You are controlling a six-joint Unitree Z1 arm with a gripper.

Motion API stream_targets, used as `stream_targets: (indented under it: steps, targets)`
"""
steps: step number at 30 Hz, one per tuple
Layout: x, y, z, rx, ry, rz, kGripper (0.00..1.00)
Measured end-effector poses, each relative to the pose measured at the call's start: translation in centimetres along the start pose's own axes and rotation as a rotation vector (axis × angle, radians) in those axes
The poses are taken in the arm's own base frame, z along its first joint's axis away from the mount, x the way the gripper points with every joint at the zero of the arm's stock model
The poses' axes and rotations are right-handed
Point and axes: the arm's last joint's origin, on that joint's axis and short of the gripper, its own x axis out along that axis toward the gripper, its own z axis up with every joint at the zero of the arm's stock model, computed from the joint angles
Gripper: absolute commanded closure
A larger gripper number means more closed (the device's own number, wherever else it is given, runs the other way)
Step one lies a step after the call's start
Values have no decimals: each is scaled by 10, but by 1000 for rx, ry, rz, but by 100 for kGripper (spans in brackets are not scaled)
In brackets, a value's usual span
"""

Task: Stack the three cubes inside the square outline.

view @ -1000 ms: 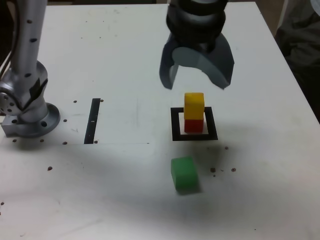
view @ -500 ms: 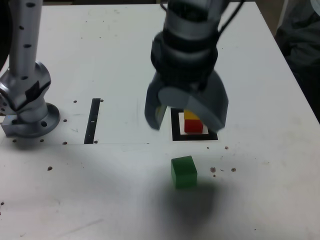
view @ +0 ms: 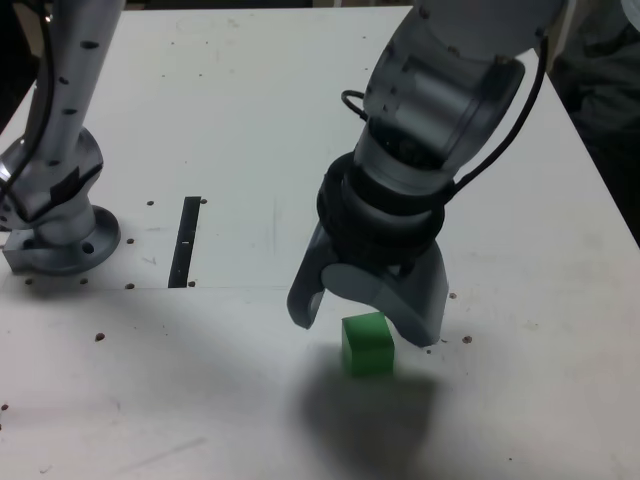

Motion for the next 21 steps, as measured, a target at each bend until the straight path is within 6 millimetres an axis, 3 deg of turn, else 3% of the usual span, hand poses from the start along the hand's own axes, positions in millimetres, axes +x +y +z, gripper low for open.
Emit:
stream_targets:
  steps: [10, 21]
  targets:
    - [15, -3, 11, -89, -11, -31, 1]
    - [34, 12, 21, -139, 14, -60, 9]
